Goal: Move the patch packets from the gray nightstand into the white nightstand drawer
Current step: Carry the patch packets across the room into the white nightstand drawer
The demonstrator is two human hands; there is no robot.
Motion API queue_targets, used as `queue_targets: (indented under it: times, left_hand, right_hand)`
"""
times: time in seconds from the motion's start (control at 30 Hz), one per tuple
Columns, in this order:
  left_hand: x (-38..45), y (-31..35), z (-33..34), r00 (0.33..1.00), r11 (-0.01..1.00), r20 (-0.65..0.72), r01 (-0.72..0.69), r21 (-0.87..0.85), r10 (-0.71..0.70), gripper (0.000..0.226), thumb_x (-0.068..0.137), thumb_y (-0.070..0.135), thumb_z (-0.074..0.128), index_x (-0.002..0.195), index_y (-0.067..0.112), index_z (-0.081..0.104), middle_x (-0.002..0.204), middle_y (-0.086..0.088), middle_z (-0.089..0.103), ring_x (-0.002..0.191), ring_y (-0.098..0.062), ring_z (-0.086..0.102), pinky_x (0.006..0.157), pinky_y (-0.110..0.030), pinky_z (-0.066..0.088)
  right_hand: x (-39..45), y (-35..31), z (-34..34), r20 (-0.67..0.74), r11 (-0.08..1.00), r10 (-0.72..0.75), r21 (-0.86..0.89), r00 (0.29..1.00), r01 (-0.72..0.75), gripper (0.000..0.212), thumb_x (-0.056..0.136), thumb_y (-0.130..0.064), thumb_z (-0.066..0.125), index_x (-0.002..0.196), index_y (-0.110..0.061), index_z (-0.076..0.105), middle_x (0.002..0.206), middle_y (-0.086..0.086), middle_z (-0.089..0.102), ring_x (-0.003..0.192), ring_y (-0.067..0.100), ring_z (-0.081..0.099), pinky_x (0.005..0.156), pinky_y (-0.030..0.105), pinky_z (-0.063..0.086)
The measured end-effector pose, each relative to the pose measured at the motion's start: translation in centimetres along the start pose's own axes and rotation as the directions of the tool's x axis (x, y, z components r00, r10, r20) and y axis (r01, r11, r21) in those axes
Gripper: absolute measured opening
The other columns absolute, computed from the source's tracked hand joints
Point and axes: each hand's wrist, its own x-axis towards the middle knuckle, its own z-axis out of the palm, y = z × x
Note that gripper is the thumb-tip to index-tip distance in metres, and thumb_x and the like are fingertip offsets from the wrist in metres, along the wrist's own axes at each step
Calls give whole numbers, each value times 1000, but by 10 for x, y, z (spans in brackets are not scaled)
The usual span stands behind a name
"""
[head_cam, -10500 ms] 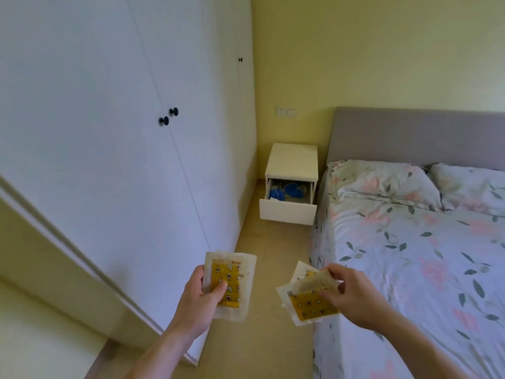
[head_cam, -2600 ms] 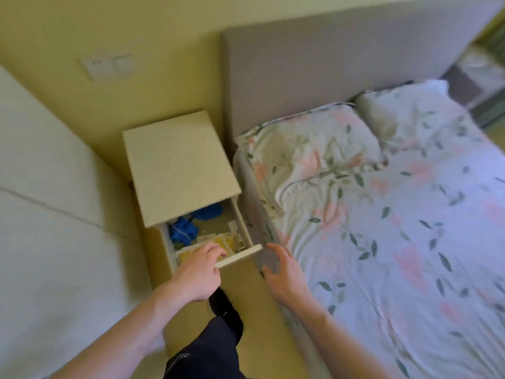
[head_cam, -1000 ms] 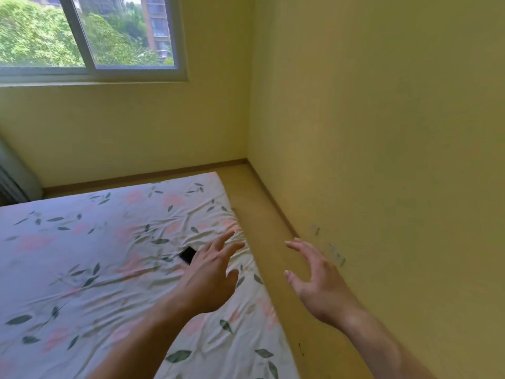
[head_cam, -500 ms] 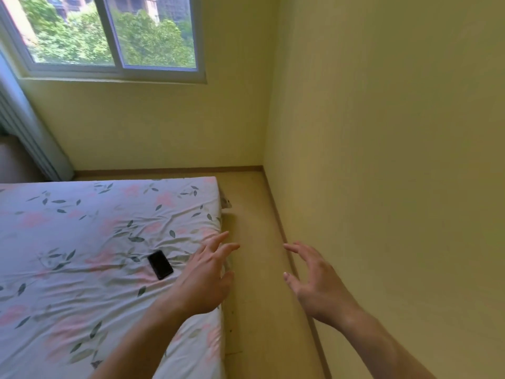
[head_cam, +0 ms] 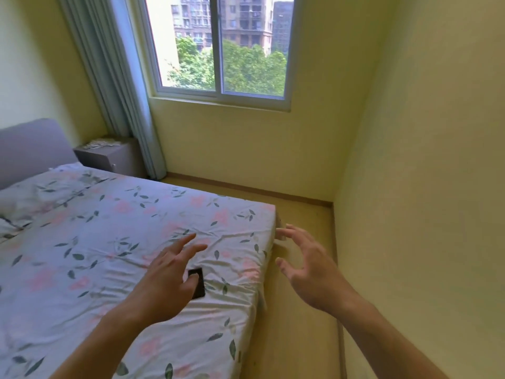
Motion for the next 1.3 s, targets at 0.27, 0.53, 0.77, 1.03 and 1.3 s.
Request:
queue_targets:
  times: [0.27,0.53,0.77,1.03,1.3]
  left_hand:
    - [170,26,-1,997,999,-71,0,-39,-3,60,96,25,61,149,44,38,164,21,17,150,-11,24,123,-38,27]
    - [344,81,4,995,999,-88,-50,-18,49,58,96,20,55,148,42,40,164,18,19,149,-11,23,123,-34,24]
    - [478,101,35,993,999,-109,43,-14,-45,56,98,25,55,148,43,38,165,20,17,150,-11,22,123,-35,24]
    - [586,112,51,943,964,-200,260,-47,-264,53,100,29,55,148,44,38,164,22,17,150,-7,20,124,-35,23]
    - [652,76,56,838,875,-258,479,-71,-480,54,98,33,54,147,45,38,163,23,17,149,-7,22,124,-33,23]
  right_hand:
    - [157,56,-53,13,999,-33,-28,999,34,60,97,-27,68,150,-38,41,156,-25,31,134,-10,27,87,-13,23]
    - [305,113,-105,12,997,-64,-32,998,65,59,97,-31,68,149,-41,42,157,-28,30,141,-6,28,116,22,23]
    - [451,186,-136,96,992,-123,0,988,124,59,97,-33,66,149,-43,40,158,-27,29,147,-1,28,120,26,24]
    - [624,239,-178,256,977,-210,26,944,210,60,97,-32,67,149,-43,40,159,-26,29,148,3,29,122,33,28]
    - [760,239,-158,403,923,-377,91,834,373,60,98,-36,65,150,-45,37,156,-33,27,134,-12,26,115,20,21]
